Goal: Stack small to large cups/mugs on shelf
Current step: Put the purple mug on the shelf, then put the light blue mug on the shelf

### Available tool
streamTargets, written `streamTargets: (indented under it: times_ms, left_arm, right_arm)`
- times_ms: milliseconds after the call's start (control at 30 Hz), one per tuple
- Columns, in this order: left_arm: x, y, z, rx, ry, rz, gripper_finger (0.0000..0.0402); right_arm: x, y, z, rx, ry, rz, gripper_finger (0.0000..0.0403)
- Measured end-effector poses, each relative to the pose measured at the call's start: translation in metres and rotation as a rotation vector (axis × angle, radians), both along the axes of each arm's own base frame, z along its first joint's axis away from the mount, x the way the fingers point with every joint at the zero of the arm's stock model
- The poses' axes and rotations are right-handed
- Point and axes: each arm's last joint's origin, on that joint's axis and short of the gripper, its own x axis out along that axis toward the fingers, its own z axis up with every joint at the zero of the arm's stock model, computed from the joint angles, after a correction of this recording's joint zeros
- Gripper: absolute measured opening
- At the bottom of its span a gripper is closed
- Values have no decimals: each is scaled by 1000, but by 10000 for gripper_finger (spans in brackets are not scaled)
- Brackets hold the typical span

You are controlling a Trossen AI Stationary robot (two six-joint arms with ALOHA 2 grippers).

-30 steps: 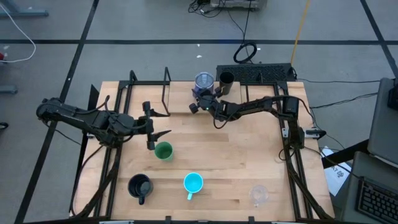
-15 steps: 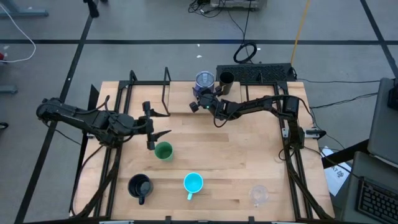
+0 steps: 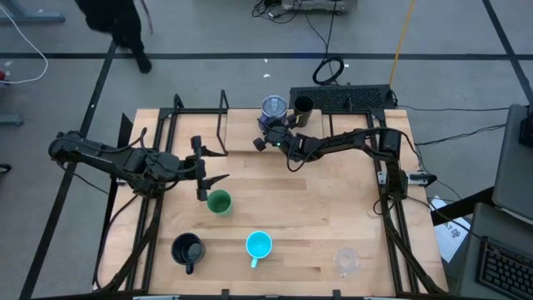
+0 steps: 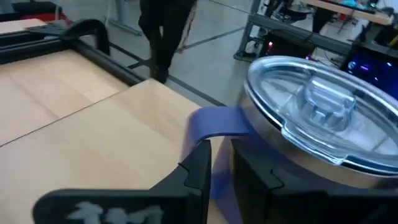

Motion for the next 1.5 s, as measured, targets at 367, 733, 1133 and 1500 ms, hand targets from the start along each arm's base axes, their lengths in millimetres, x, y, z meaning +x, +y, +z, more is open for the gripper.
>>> streamTargets:
  times_ms: [367,733,1133,1500]
  left_arm:
    - [0,0,-1,-16,5,7,273]
    - [-1,0,-2,-46,9,20,273]
    - [-2,1,-5,-106,24,46,273]
    - [-6,-4,-11,-122,82,38,273]
  right_arm:
    - [-21,41,52,30,106,84,47]
    - [-90,119,128,114,176,237,47]
    - [-162,180,170,181,96,437,47]
    - [-181,212,132,257,52,532,47]
